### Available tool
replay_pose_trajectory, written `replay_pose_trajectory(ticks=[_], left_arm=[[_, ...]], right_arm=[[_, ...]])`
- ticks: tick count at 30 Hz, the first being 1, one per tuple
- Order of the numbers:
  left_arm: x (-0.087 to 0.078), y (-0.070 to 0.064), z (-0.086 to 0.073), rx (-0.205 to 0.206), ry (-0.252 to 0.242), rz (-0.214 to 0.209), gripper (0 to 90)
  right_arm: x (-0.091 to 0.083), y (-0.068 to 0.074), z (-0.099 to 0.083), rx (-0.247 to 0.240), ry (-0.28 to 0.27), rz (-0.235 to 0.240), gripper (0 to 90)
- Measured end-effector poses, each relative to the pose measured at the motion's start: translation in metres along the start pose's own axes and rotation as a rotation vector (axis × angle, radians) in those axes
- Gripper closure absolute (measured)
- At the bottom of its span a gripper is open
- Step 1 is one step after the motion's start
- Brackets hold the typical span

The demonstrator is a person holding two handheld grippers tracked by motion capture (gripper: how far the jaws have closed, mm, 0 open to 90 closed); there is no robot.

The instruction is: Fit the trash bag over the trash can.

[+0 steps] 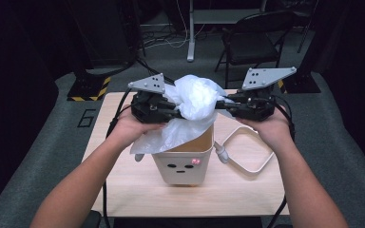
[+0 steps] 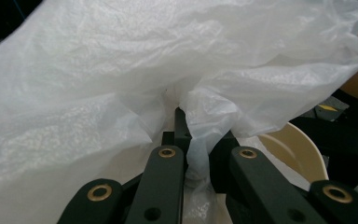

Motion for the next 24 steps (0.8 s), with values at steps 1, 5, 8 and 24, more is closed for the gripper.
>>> replay_pose_trajectory(ticks=[1,5,8,24], left_arm=[[0.001,0.0,0.001,0.003,0.001,-0.003,85.8],[0.007,0.0,0.002,0.0,0.011,-0.017,85.8],[0.011,-0.001,0.001,0.01,0.024,-0.032,85.8],[-0.004,0.0,-0.013,-0.021,0.051,-0.038,51.4]], right_arm=[[0.0,0.001,0.002,-0.002,-0.005,0.005,84.9],[0.001,0.006,0.007,-0.013,-0.019,0.017,84.9],[0.006,0.011,0.012,-0.025,-0.017,0.034,84.9],[0.04,0.017,0.013,-0.049,0.083,0.082,85.2]])
Point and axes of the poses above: each handheld gripper's, and its own axes: x roughly forward along the jaws, z roughly out of its top, y roughly to its left, the point moved 2 cm from there along x, roughly forward along the jaws, and after that the axes turned 13 degrees about y, right-handed, at the moved point
